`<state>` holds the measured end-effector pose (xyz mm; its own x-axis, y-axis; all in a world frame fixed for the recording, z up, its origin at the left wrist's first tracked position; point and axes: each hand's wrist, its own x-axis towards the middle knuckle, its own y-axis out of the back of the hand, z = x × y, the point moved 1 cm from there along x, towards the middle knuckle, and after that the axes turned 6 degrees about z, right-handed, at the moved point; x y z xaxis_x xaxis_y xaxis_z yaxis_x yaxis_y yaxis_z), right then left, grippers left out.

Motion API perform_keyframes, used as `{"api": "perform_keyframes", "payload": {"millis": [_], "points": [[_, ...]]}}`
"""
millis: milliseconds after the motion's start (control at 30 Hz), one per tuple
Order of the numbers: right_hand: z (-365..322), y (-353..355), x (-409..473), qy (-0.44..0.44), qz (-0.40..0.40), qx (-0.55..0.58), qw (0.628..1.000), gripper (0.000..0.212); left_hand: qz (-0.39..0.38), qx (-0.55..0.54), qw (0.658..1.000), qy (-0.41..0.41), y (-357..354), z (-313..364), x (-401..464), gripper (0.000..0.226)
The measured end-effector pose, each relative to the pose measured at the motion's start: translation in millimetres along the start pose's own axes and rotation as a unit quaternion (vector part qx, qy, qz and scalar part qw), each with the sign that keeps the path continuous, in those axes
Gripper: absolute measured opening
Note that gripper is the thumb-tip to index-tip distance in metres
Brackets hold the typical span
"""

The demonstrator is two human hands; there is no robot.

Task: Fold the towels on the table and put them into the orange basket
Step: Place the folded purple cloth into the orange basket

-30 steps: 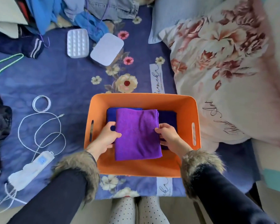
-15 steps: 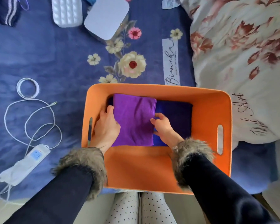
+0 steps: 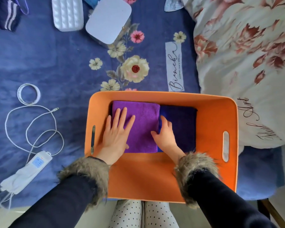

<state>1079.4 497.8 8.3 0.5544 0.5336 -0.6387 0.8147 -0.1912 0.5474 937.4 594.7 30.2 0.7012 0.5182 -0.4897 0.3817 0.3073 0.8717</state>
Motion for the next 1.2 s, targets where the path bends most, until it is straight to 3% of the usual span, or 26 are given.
{"api": "perform_keyframes", "payload": {"millis": [67, 133, 200, 233, 467, 633, 733, 867, 1000, 1200], "points": [[0, -1, -3, 0.162, 0.068, -0.157, 0.972, 0.086, -0.032, 0.058, 0.998, 0.011, 0, -9, 7, 0.132], [1, -2, -3, 0.281, 0.069, -0.302, 0.908, 0.105, -0.046, 0.098, 0.994, 0.016, -3, -15, 12, 0.138], [3, -3, 4, 0.318, 0.002, -0.395, 0.862, 0.116, -0.061, 0.109, 0.992, 0.026, -9, -16, 15, 0.14], [5, -3, 9, 0.307, -0.028, -0.415, 0.856, 0.117, -0.067, 0.111, 0.991, 0.03, -11, -15, 17, 0.141], [3, -3, 24, 0.278, -0.065, -0.417, 0.863, 0.113, -0.098, 0.066, 0.993, 0.027, -9, -12, 26, 0.135], [-2, 27, -15, 0.222, -0.047, -0.35, 0.909, 0.088, -0.065, -0.122, 0.99, 0.035, 18, 0, -1, 0.088], [-7, 59, -50, 0.19, -0.008, -0.311, 0.931, 0.076, 0.009, -0.204, 0.979, 0.026, 44, 16, -30, 0.067], [-15, 112, -106, 0.176, 0.068, -0.213, 0.959, 0.069, 0.112, -0.251, 0.961, -0.001, 94, 40, -64, 0.057], [-16, 165, -165, 0.179, 0.155, -0.179, 0.955, 0.066, 0.194, -0.252, 0.947, -0.044, 156, 62, -89, 0.055], [6, 234, -256, 0.107, 0.306, -0.164, 0.932, 0.06, 0.236, -0.222, 0.929, -0.177, 227, 105, -112, 0.06]]}}
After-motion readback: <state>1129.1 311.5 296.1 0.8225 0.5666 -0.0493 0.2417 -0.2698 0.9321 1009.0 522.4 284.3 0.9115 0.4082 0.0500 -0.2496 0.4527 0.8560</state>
